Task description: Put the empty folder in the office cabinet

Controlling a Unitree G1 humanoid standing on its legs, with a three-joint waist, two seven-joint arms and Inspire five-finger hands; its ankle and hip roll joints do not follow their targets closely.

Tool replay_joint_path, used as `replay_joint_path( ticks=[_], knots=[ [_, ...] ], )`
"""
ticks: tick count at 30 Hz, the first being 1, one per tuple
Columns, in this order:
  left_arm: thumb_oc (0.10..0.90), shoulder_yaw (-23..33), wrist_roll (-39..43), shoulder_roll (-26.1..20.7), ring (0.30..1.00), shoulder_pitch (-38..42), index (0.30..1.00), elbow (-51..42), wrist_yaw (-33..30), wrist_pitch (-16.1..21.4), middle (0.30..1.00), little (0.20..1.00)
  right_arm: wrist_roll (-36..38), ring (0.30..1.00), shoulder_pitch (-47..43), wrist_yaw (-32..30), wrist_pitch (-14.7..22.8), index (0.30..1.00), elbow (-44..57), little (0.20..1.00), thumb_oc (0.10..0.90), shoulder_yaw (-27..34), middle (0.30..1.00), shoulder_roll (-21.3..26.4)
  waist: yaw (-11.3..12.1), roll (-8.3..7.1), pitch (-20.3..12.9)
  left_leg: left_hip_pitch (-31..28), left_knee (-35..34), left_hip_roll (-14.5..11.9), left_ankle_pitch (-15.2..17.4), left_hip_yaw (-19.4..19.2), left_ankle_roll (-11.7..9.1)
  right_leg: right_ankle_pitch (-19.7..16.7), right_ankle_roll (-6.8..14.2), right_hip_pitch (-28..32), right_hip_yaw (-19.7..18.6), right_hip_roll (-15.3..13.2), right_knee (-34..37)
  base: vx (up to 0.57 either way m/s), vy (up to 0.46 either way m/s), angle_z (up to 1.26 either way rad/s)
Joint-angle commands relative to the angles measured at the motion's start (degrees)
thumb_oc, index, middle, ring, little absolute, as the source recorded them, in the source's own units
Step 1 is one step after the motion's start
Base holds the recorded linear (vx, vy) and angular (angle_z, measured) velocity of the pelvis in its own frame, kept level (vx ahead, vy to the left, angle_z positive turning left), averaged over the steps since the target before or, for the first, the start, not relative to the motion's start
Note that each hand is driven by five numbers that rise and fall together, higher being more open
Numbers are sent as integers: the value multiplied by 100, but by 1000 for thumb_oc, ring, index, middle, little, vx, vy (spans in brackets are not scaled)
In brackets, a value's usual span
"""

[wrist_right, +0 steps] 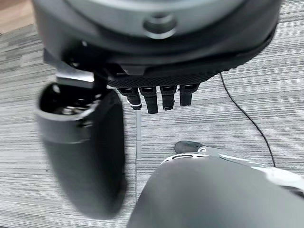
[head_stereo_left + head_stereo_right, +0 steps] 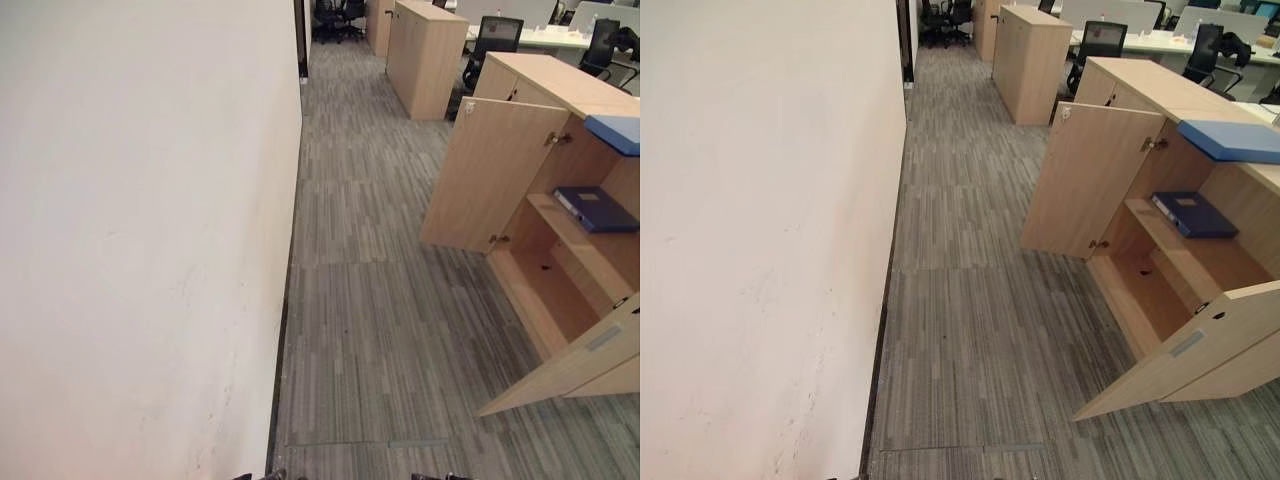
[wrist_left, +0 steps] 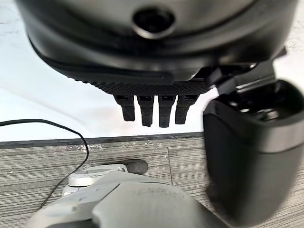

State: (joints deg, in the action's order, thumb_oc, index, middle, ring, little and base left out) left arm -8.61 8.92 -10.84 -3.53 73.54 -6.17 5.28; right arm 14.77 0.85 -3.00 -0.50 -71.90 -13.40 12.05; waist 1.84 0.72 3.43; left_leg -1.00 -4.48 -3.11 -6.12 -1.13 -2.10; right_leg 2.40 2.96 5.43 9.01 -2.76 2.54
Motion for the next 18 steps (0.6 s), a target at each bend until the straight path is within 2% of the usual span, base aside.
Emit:
replay_joint_path(
  ticks=[1, 7, 10, 16, 18],
  knots=[
    [800, 110, -67, -177, 900, 225, 900, 202, -333, 124, 900, 900, 87, 900, -355, 13, 160, 900, 74, 900, 800, -183, 900, -67, 122, -130, 151, -230, -52, 650, 667, -235, 197, -404, 254, -127, 615, -18, 246, 8, -5, 9],
    [800, 241, 245, -115, 900, 205, 900, 311, -219, 79, 900, 900, 65, 900, -369, 29, 141, 900, 25, 900, 800, -203, 900, -74, 134, -146, 143, -255, -52, 645, 684, -203, 198, -379, 249, -98, 632, -12, 246, 15, -13, 6],
    [800, 339, 595, -72, 900, 188, 900, 385, 96, 15, 900, 900, -101, 900, -408, 131, 69, 900, 16, 900, 800, -258, 900, -10, 128, -123, 118, -286, -52, 641, 702, -196, 206, -368, 247, -65, 642, -8, 246, 11, -1, 0],
    [800, 131, 104, -102, 900, 257, 900, 509, 226, -72, 900, 900, -318, 900, -469, 292, 0, 900, -89, 900, 800, -356, 900, 63, 105, -92, 87, -338, -52, 644, 726, -193, 212, -347, 236, -20, 648, 3, 246, 7, 1, 0],
    [800, -57, -332, -103, 900, 280, 900, 577, 178, -114, 900, 900, -395, 900, -490, 309, -11, 900, -142, 900, 800, -368, 900, 95, 82, -79, 70, -360, -52, 643, 745, -211, 218, -339, 237, -7, 633, 3, 246, 0, 0, 0]
  ],
)
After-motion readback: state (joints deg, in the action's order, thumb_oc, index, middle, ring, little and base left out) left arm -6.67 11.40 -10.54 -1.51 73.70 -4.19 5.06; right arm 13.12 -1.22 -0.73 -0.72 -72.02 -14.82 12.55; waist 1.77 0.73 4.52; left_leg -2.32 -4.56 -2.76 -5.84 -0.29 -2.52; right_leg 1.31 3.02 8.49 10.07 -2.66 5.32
